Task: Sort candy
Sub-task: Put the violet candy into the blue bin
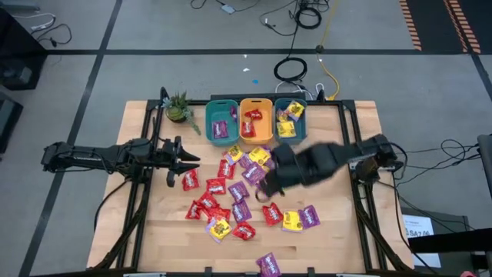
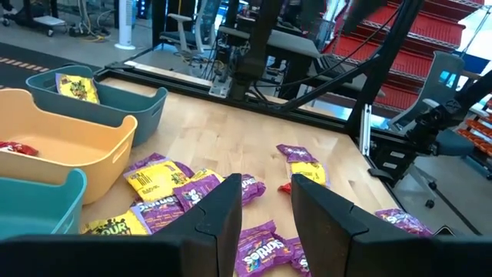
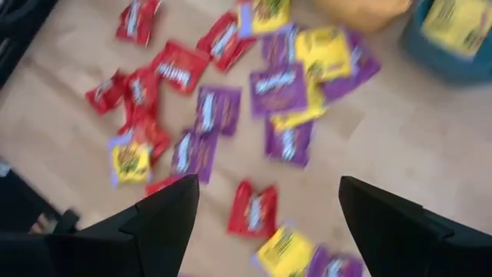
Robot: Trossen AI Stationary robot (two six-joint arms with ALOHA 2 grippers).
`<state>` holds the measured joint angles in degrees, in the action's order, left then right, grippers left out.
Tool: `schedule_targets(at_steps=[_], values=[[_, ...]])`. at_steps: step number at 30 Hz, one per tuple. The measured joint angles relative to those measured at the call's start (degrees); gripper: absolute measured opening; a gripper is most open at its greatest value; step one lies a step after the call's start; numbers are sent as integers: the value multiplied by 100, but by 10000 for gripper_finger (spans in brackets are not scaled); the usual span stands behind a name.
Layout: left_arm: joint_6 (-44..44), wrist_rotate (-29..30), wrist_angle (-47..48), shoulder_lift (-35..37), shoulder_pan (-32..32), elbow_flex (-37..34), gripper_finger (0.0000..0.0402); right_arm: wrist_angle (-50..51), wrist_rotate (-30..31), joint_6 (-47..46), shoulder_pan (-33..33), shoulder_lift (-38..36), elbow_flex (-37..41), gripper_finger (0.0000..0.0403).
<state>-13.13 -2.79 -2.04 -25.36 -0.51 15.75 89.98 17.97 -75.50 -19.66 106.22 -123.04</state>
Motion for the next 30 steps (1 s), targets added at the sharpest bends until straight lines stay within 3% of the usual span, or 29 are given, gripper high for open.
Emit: schedule_targets(at_steps=[9, 15, 25, 30], values=[[0, 1, 2, -1, -1, 0, 123, -89, -347, -1383, -1501, 755, 0, 306], [0, 2, -2, -2, -2, 0, 123, -939, -508, -2127, -2172, 1373, 7, 306], [1, 2, -2, -2, -2, 0, 123, -2038, -1179, -2763, -2491, 2416, 9, 306], [0, 2, 0, 0, -1, 0, 123, -2443, -1210, -2935, -2434, 2842, 9, 306]])
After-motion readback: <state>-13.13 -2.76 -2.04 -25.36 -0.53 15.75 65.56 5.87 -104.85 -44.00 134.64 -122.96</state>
